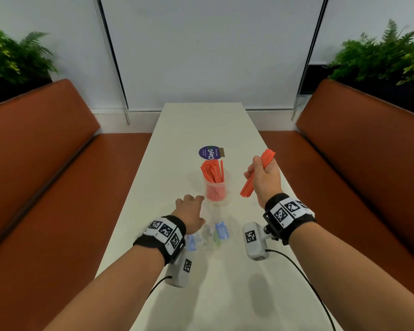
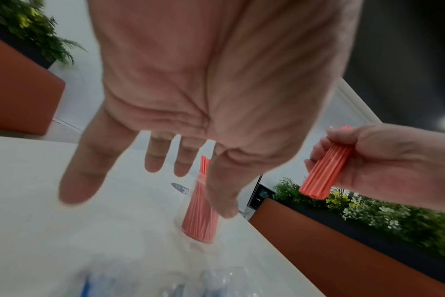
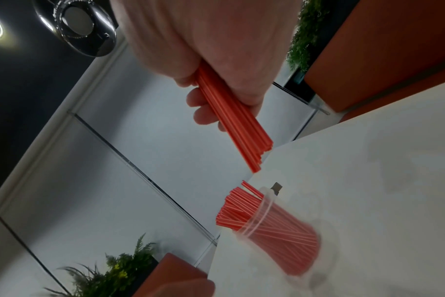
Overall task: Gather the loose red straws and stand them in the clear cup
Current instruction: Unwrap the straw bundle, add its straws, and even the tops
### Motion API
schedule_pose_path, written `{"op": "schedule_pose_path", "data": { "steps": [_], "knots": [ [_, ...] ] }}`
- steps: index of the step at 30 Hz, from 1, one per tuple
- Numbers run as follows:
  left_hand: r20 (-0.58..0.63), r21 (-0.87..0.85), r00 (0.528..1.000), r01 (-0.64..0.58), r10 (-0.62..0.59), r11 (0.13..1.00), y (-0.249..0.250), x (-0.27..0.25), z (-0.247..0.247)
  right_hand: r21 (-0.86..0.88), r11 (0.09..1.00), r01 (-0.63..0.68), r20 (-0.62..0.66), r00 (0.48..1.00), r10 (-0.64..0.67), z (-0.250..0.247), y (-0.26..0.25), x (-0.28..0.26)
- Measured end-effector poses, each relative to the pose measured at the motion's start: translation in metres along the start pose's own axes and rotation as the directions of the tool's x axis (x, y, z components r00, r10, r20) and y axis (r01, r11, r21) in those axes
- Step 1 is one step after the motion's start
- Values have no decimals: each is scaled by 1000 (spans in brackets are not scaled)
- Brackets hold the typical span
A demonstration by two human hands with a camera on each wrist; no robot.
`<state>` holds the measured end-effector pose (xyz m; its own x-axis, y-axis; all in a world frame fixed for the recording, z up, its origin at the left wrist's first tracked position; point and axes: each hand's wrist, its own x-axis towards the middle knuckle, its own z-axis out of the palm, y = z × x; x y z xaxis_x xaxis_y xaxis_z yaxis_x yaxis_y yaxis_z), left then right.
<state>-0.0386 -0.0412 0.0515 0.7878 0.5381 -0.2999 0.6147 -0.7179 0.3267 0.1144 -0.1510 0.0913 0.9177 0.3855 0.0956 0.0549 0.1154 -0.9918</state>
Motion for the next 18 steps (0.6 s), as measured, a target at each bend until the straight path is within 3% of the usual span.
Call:
{"op": "schedule_pose_path", "data": {
  "steps": [6,10,14,18],
  "knots": [
    [-66,104,997,37,-31,994,7,29,-30,-74,997,15,88,996,-9,-4,3,8],
    [-92,108,995,43,-33,993,14,53,-58,-22,999,34,139,990,-30,5,-11,28],
    [-104,-77,993,46,-53,996,21,78,-65,29,999,32,171,985,-36,24,-16,51],
    [-59,-318,995,57,-80,946,26,102,-51,4,999,32,201,979,-32,43,-6,69]
  ]
}}
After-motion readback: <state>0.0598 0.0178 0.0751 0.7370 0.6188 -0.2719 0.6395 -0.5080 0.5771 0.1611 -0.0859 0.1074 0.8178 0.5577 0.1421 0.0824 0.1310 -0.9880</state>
